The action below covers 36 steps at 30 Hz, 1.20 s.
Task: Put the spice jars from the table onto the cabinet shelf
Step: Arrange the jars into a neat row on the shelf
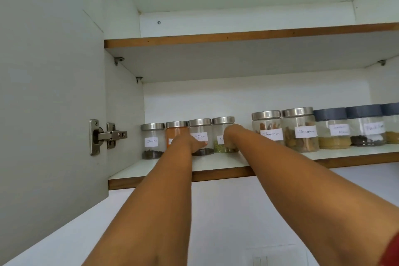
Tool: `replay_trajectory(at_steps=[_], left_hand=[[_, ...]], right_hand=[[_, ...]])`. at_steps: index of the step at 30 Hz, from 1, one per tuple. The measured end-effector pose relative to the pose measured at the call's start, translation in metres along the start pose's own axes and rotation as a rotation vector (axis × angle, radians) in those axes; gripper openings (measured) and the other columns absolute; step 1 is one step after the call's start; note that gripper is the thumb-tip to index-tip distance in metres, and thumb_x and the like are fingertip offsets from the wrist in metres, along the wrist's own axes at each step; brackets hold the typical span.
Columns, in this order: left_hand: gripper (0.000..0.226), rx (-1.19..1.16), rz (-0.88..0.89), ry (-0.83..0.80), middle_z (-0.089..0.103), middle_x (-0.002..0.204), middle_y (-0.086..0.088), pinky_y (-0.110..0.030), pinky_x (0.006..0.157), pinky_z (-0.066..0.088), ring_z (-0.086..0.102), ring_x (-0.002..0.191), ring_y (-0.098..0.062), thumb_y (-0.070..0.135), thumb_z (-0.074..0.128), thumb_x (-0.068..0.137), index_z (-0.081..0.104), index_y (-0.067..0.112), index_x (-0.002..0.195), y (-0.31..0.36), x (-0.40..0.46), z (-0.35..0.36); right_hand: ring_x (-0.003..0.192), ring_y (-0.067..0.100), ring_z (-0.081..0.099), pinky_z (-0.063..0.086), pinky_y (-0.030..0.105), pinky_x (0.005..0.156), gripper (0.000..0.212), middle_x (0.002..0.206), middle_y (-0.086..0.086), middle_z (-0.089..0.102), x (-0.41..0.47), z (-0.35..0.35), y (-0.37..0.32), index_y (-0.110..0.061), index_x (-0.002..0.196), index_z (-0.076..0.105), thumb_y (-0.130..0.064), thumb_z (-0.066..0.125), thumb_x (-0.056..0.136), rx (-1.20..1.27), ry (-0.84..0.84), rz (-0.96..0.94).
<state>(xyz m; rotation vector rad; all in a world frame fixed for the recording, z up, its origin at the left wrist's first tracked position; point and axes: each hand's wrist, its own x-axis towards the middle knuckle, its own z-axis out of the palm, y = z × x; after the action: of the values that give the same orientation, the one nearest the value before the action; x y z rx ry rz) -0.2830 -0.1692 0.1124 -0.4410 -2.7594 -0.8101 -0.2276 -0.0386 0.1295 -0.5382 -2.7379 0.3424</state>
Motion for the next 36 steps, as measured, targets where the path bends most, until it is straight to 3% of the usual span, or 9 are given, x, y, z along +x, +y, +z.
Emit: replay_trajectory(at_steps=[5, 9, 13, 15, 17, 23, 28, 33, 36], left_hand=[[0.062, 0.367, 0.095, -0.161, 0.040, 0.151, -0.012, -0.033, 0.106, 0.034, 0.040, 0.136, -0.026, 0.045, 0.048, 0.099, 0.039, 0.006, 0.146, 0.010, -0.020, 0.000], [0.066, 0.453, 0.152, -0.282, 0.022, 0.160, -0.012, -0.037, 0.115, 0.020, 0.023, 0.146, -0.027, 0.049, 0.030, 0.103, 0.018, 0.011, 0.155, 0.020, -0.025, 0.004], [0.069, 0.490, 0.131, -0.345, 0.013, 0.163, -0.008, -0.041, 0.118, 0.014, 0.013, 0.150, -0.026, 0.060, 0.020, 0.100, 0.014, 0.022, 0.157, 0.021, -0.014, 0.014], [0.075, 0.485, 0.092, -0.348, 0.012, 0.163, -0.008, -0.043, 0.119, 0.013, 0.012, 0.150, -0.027, 0.067, 0.023, 0.096, 0.013, 0.023, 0.157, 0.021, -0.004, 0.019], [0.083, 0.473, 0.060, -0.349, 0.012, 0.164, -0.007, -0.044, 0.120, 0.014, 0.013, 0.150, -0.027, 0.073, 0.026, 0.091, 0.013, 0.024, 0.157, 0.022, 0.000, 0.022], [0.084, 0.442, 0.016, -0.350, 0.014, 0.163, -0.006, -0.045, 0.118, 0.016, 0.014, 0.149, -0.026, 0.074, 0.027, 0.090, 0.010, 0.027, 0.157, 0.022, 0.003, 0.026], [0.073, 0.470, 0.045, -0.324, 0.016, 0.162, -0.010, -0.042, 0.117, 0.019, 0.018, 0.148, -0.028, 0.062, 0.026, 0.099, 0.012, 0.021, 0.157, 0.027, -0.009, 0.021], [0.062, 0.442, 0.057, -0.291, 0.019, 0.161, -0.011, -0.040, 0.115, 0.024, 0.023, 0.146, -0.029, 0.049, 0.025, 0.104, 0.015, 0.019, 0.157, 0.029, -0.020, 0.018], [0.063, 0.368, 0.028, -0.246, 0.027, 0.157, -0.014, -0.042, 0.109, 0.032, 0.033, 0.139, -0.032, 0.047, 0.033, 0.102, 0.018, 0.018, 0.156, 0.030, -0.033, 0.017]], right_hand=[[0.094, 0.019, 0.049, 0.042, 0.027, 0.092, 0.041, 0.112, 0.012, 0.053, 0.022, 0.002, 0.011, -0.001, 0.128, 0.054, -0.017, 0.062, 0.092, -0.274, -0.028, -0.062], [0.083, 0.021, 0.051, 0.040, 0.032, 0.082, 0.034, 0.079, 0.005, 0.050, 0.036, 0.007, 0.019, -0.007, 0.082, 0.053, -0.037, 0.055, 0.096, -0.168, -0.048, -0.048], [0.091, 0.022, 0.050, 0.041, 0.032, 0.084, 0.048, 0.086, 0.006, 0.052, 0.041, 0.009, 0.020, -0.003, 0.127, 0.052, -0.040, 0.054, 0.097, -0.217, -0.050, -0.051], [0.101, 0.023, 0.055, 0.043, 0.032, 0.091, 0.053, 0.109, 0.010, 0.055, 0.041, 0.009, 0.020, -0.002, 0.134, 0.047, -0.040, 0.054, 0.097, -0.238, -0.044, -0.047], [0.117, 0.025, 0.054, 0.042, 0.033, 0.098, 0.056, 0.129, 0.012, 0.051, 0.042, 0.010, 0.020, -0.002, 0.136, 0.045, -0.041, 0.054, 0.097, -0.272, -0.030, -0.048], [0.121, 0.023, 0.053, 0.042, 0.031, 0.099, 0.051, 0.131, 0.011, 0.051, 0.043, 0.010, 0.017, -0.004, 0.136, 0.047, -0.037, 0.055, 0.097, -0.298, -0.040, -0.048], [0.098, 0.020, 0.051, 0.042, 0.033, 0.099, 0.048, 0.130, 0.009, 0.057, 0.037, 0.008, 0.014, -0.006, 0.132, 0.052, -0.031, 0.062, 0.093, -0.301, -0.080, -0.027], [0.127, 0.022, 0.048, 0.038, 0.029, 0.101, 0.052, 0.139, 0.010, 0.049, 0.009, 0.007, 0.001, -0.005, 0.139, 0.045, -0.029, 0.059, 0.095, -0.290, -0.075, -0.041], [0.123, 0.023, 0.050, 0.038, 0.029, 0.099, 0.047, 0.134, 0.013, 0.051, -0.020, 0.003, 0.005, -0.002, 0.137, 0.047, -0.024, 0.056, 0.097, -0.180, -0.084, -0.051]])
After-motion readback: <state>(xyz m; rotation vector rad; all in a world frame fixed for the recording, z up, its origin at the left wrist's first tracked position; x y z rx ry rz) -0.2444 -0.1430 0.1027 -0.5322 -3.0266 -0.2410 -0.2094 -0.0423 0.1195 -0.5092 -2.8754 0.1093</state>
